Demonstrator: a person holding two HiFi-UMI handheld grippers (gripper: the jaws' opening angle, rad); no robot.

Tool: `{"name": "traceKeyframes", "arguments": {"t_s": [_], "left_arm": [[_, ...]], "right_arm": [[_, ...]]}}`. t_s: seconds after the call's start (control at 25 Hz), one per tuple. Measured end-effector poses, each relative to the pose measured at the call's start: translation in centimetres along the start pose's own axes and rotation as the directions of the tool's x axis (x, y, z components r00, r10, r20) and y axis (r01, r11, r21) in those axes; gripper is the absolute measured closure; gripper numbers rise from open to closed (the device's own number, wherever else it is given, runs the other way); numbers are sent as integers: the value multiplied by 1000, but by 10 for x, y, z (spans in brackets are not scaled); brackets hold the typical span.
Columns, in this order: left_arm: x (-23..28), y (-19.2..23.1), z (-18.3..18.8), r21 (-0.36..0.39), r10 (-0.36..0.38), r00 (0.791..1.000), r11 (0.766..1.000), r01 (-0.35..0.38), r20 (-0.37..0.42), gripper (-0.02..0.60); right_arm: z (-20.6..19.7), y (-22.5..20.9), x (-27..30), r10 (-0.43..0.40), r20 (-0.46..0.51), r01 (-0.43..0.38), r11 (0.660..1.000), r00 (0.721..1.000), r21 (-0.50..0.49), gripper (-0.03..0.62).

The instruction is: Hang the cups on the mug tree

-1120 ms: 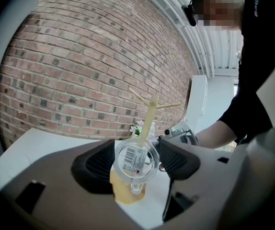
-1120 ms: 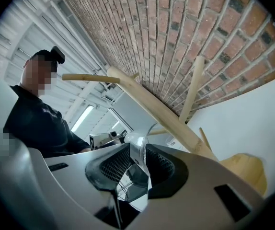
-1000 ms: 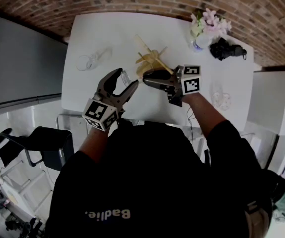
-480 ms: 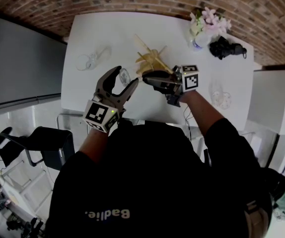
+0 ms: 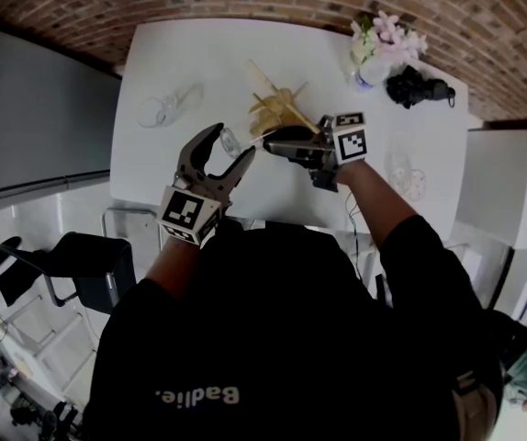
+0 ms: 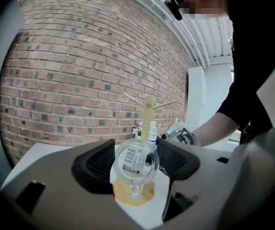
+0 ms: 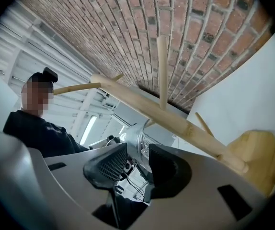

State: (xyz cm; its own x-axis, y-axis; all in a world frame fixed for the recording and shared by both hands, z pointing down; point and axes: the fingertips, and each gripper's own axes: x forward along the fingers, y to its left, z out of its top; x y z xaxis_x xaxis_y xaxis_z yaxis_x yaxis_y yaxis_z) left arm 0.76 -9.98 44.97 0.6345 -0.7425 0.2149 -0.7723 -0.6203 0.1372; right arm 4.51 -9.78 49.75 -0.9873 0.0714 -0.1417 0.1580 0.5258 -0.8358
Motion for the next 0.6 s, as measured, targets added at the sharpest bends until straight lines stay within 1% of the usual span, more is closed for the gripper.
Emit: {"name": "traceKeyframes", "arguments": {"t_s": [0.32, 0.48, 0.6], "left_arm": [[-1, -1, -2, -4, 1, 1000, 1000, -1, -5, 296], [-1, -1, -3, -7, 1, 1000, 1000, -1, -7, 293], [-1, -2, -4, -5, -1, 1000, 1000, 1, -13, 293]], "right_arm": [[-1, -1, -1, -33, -52, 32, 999, 998, -10, 430], [0, -1, -2, -43, -46, 42, 999, 998, -17, 431], [2, 1, -4, -35, -23, 35, 999, 999, -4, 431]]}}
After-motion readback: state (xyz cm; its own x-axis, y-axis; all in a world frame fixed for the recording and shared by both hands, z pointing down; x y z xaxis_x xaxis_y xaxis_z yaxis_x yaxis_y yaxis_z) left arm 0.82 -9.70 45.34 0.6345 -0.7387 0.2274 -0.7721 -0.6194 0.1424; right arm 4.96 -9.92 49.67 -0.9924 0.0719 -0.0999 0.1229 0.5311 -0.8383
